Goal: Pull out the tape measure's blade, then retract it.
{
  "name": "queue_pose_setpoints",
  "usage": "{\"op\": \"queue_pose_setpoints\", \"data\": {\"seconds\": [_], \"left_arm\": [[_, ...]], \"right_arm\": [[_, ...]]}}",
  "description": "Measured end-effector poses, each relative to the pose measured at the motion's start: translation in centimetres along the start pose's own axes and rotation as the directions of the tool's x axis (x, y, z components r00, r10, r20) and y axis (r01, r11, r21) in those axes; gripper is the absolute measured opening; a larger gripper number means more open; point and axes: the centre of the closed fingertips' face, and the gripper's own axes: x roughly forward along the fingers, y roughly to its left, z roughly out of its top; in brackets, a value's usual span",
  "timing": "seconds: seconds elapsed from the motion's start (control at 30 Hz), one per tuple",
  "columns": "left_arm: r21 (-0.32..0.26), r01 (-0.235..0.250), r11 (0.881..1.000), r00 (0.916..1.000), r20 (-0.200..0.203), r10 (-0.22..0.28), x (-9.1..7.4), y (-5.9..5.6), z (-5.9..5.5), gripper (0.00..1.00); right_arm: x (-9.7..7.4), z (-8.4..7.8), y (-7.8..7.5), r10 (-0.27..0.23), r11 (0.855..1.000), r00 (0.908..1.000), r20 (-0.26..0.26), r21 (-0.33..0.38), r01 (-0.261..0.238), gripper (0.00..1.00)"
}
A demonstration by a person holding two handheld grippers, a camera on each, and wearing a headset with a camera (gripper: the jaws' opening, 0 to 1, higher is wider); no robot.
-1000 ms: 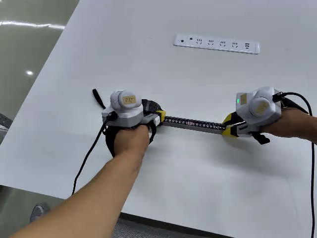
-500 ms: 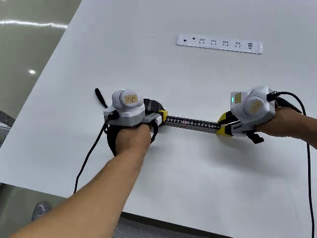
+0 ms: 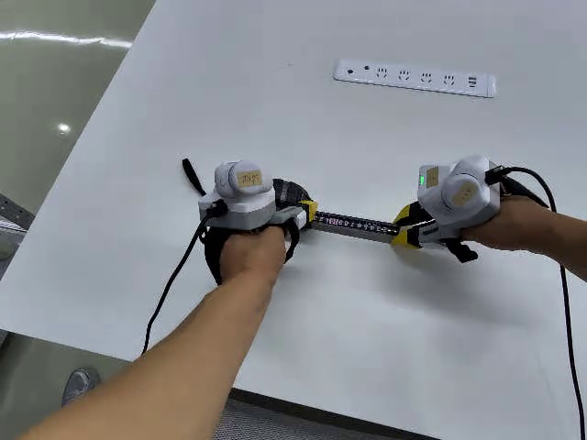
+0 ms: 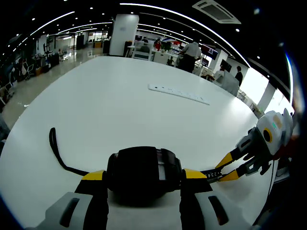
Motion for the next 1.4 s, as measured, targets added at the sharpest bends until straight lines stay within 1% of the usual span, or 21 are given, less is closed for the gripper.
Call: {"op": "queue_pose_setpoints", "data": {"seconds": [0.5, 0.83, 1.03, 1.2, 1.4], "left_arm": [[-0.007, 0.002, 1.000, 1.0000, 0.001, -0.002, 0.1, 0.1, 0.0, 0.56], [-0.010, 0.006, 1.000, 1.0000, -0.001, -0.006, 0.2, 0.2, 0.1, 0.56], [-0.009, 0.007, 1.000, 1.0000, 0.001, -0.007, 0.4, 0.4, 0.2, 0.57], [-0.010, 0.007, 1.000, 1.0000, 0.001, -0.007, 0.3, 0.3, 0.1, 0.57], [-0.010, 0.009, 1.000, 1.0000, -0.001, -0.009, 0.3, 0.3, 0.1, 0.57]], "right_arm": [[0.8, 1.1, -0.4, -0.005, 1.000, 1.0000, 0.007, -0.002, 0.005, 0.11], [1.7, 2.5, -0.5, -0.001, 1.000, 0.9999, 0.017, -0.008, 0.001, 0.11], [2.2, 3.1, -0.6, 0.007, 1.000, 0.9999, 0.012, -0.017, -0.007, 0.11], [2.6, 3.6, -0.8, 0.001, 1.000, 0.9999, 0.011, -0.017, -0.001, 0.11], [3.4, 4.5, -1.0, -0.004, 1.000, 0.9997, 0.024, -0.010, 0.004, 0.11]]}}
